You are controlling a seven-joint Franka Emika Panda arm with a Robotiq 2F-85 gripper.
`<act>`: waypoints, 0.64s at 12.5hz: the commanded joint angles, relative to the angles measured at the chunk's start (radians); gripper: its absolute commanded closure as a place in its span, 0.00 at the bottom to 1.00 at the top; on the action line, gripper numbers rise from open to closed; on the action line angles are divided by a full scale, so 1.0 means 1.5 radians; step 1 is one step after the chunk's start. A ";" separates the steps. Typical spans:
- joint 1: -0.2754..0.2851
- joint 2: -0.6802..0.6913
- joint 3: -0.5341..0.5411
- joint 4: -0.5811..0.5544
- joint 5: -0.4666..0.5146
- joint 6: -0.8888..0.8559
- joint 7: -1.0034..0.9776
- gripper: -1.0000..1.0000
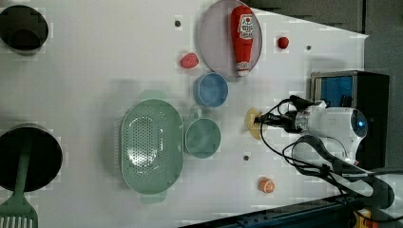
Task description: Pick Banana and place it in mug.
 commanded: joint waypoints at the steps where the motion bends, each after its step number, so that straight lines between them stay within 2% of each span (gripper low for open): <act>1: -0.002 -0.049 0.001 -0.011 -0.001 -0.002 -0.021 0.73; 3: -0.003 -0.106 -0.002 -0.011 -0.001 -0.050 -0.021 0.73; 8: -0.002 -0.300 -0.004 0.018 0.000 -0.277 -0.021 0.73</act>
